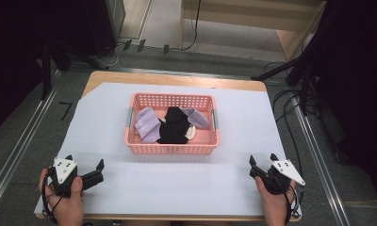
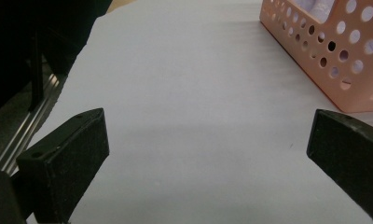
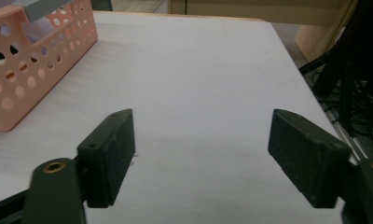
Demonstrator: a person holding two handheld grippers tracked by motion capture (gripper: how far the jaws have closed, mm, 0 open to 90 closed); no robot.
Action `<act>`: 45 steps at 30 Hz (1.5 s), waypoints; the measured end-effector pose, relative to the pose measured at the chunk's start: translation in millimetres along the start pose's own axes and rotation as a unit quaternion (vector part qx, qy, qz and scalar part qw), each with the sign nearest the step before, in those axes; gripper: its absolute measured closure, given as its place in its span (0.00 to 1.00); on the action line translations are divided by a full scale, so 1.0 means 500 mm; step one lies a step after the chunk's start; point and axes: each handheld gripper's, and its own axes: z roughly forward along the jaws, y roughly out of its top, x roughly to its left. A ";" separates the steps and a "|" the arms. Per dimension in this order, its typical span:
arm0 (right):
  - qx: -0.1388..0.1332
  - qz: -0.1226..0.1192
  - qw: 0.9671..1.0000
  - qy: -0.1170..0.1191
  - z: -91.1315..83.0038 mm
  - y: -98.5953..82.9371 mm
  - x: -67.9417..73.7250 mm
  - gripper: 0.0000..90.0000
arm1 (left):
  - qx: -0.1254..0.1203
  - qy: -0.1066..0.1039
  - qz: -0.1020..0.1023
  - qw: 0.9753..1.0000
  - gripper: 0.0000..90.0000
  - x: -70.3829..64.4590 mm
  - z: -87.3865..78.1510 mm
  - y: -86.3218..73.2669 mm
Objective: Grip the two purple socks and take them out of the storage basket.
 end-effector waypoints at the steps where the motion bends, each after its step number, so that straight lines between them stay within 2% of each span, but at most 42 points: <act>1: 0.000 0.000 1.000 0.000 0.000 0.000 0.000 0.28 | 0.001 -0.002 -0.001 1.000 0.00 0.001 0.000 0.000; 2: -0.005 0.008 1.000 -0.004 -0.007 0.003 0.000 0.39 | 0.001 -0.004 -0.002 1.000 0.00 0.003 0.000 0.000; 3: -0.005 0.008 1.000 -0.004 -0.007 0.003 0.000 0.39 | 0.001 -0.004 -0.002 1.000 0.00 0.003 0.000 0.000; 5: -0.004 0.006 1.000 0.005 -0.014 0.009 0.007 0.46 | -0.001 -0.010 -0.009 1.000 0.00 0.005 -0.001 0.000; 6: -0.011 -0.009 1.000 0.010 -0.021 0.019 0.022 0.50 | -0.001 -0.011 -0.009 1.000 0.00 0.006 -0.001 0.000; 8: -0.015 -0.009 1.000 0.013 -0.024 0.023 0.028 0.52 | 0.000 -0.010 -0.009 1.000 0.00 0.006 -0.001 0.000; 10: -0.025 0.005 0.999 0.042 -0.031 0.046 0.054 0.53 | -0.001 -0.010 -0.010 1.000 0.00 0.005 -0.001 -0.001; 11: -0.025 0.005 0.999 0.042 -0.031 0.046 0.054 0.53 | -0.001 -0.010 -0.010 1.000 0.00 0.005 -0.001 -0.001; 12: -0.022 0.005 0.998 0.055 -0.031 0.061 0.073 0.54 | 0.000 -0.011 -0.009 1.000 0.00 0.006 -0.001 0.000; 13: -0.022 0.005 0.998 0.055 -0.031 0.061 0.073 0.54 | 0.000 -0.011 -0.009 1.000 0.00 0.006 -0.001 0.000; 14: -0.023 0.000 0.998 0.065 -0.027 0.074 0.094 0.55 | -0.002 -0.012 -0.011 1.000 0.00 0.006 -0.001 -0.001; 15: -0.023 0.000 0.998 0.065 -0.027 0.074 0.094 0.55 | -0.002 -0.012 -0.011 1.000 0.00 0.007 -0.001 -0.001; 17: -0.025 -0.012 0.996 0.085 -0.018 0.093 0.132 0.57 | -0.001 -0.015 -0.011 1.000 0.00 0.006 -0.001 -0.001; 19: -0.016 -0.020 0.994 0.102 -0.010 0.106 0.158 0.57 | 0.000 -0.015 -0.011 1.000 0.00 0.006 -0.001 -0.001; 20: -0.016 -0.020 0.994 0.102 -0.010 0.106 0.158 0.57 | 0.000 -0.014 -0.011 1.000 0.00 0.005 -0.001 -0.001; 23: -0.012 -0.025 0.992 0.120 0.003 0.124 0.198 0.58 | 0.000 -0.014 -0.007 1.000 0.00 0.005 -0.001 -0.001; 24: -0.012 -0.031 0.991 0.127 0.013 0.135 0.223 0.58 | 0.001 -0.014 -0.006 1.000 0.00 0.005 -0.001 -0.001; 25: -0.012 -0.031 0.991 0.127 0.013 0.135 0.223 0.58 | 0.000 -0.014 -0.006 1.000 0.00 0.005 0.000 -0.001; 27: -0.008 -0.030 0.990 0.138 0.022 0.145 0.251 0.58 | 0.001 -0.015 -0.004 1.000 0.00 0.004 0.000 -0.001; 28: -0.003 -0.035 0.988 0.149 0.032 0.155 0.279 0.58 | 0.000 -0.015 -0.004 1.000 0.00 0.003 0.001 -0.001; 29: -0.003 -0.035 0.988 0.149 0.032 0.155 0.279 0.58 | 0.000 -0.015 -0.004 1.000 0.00 0.003 0.001 -0.001; 30: 0.002 -0.045 0.987 0.157 0.045 0.162 0.304 0.57 | 0.004 -0.014 -0.004 1.000 0.00 0.003 0.001 0.000; 32: 0.010 -0.049 0.985 0.164 0.057 0.169 0.329 0.57 | 0.007 -0.014 -0.003 1.000 0.00 0.004 0.002 0.001; 33: 0.010 -0.049 0.985 0.164 0.057 0.169 0.329 0.57 | 0.007 -0.014 -0.003 1.000 0.00 0.004 0.002 0.001; 34: 0.011 -0.053 0.984 0.168 0.068 0.173 0.349 0.57 | 0.008 -0.015 -0.004 1.000 0.00 0.003 0.003 0.001; 35: 0.011 -0.053 0.984 0.168 0.068 0.173 0.349 0.57 | 0.008 -0.015 -0.004 1.000 0.00 0.003 0.003 0.001; 36: 0.018 -0.054 0.983 0.174 0.082 0.179 0.372 0.58 | 0.008 -0.015 -0.004 1.000 0.00 0.003 0.003 0.001; 38: 0.021 -0.051 0.983 0.176 0.086 0.180 0.380 0.59 | 0.008 -0.015 -0.005 1.000 0.00 0.004 0.003 0.001; 42: 0.023 -0.031 0.978 0.205 0.117 0.189 0.419 0.63 | 0.006 -0.018 -0.006 1.000 0.00 0.005 0.002 0.000; 45: 0.029 -0.033 0.978 0.203 0.130 0.194 0.436 0.64 | 0.007 -0.017 -0.006 1.000 0.00 0.005 0.002 0.001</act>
